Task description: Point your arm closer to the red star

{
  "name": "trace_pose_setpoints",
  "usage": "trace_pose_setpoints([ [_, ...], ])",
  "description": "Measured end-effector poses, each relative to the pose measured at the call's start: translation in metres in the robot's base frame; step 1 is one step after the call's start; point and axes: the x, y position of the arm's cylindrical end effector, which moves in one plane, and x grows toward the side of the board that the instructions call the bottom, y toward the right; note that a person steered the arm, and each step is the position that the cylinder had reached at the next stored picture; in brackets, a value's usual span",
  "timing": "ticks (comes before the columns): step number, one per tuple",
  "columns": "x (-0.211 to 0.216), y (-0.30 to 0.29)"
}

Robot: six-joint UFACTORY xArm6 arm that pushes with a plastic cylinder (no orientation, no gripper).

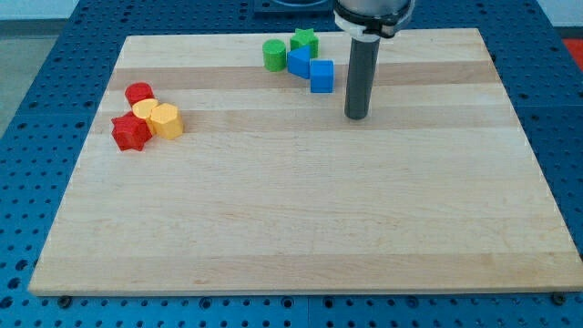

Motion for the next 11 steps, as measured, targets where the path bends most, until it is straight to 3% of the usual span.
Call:
trace_pose_setpoints([
  [3, 0.001, -0.002],
  [4, 0.014, -0.038],
  [6, 0.065, -0.181],
  [11, 0.08, -0.323],
])
